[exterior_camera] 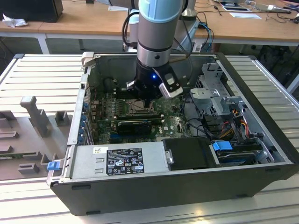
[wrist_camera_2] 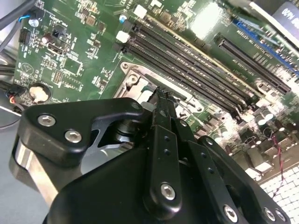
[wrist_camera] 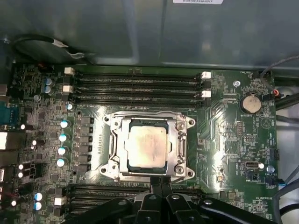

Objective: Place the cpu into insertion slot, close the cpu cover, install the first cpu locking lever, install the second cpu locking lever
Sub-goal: 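Install the second cpu locking lever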

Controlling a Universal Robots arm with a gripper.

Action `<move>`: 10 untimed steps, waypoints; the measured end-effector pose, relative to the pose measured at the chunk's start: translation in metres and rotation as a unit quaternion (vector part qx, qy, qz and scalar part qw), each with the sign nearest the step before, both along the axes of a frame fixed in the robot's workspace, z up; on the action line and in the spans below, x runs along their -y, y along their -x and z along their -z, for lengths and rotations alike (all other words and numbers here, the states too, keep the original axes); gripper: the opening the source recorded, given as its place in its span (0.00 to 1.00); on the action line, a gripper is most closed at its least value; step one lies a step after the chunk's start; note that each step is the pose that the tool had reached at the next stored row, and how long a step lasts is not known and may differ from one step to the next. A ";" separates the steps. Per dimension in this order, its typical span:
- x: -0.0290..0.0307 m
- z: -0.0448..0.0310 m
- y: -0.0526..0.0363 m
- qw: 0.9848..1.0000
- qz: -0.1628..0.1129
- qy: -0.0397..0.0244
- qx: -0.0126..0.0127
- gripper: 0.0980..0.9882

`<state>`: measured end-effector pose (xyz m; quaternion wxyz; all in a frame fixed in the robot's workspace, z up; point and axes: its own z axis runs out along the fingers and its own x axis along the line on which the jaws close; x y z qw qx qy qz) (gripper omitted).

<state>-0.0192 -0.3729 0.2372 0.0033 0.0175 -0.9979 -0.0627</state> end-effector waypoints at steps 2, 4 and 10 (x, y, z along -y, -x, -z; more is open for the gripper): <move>0.0021 0.0006 0.0012 1.000 0.000 0.000 0.000 0.01; 0.0045 0.0017 0.0039 1.000 0.000 0.000 0.000 0.01; 0.0051 0.0066 0.0267 1.000 0.000 0.000 0.000 0.01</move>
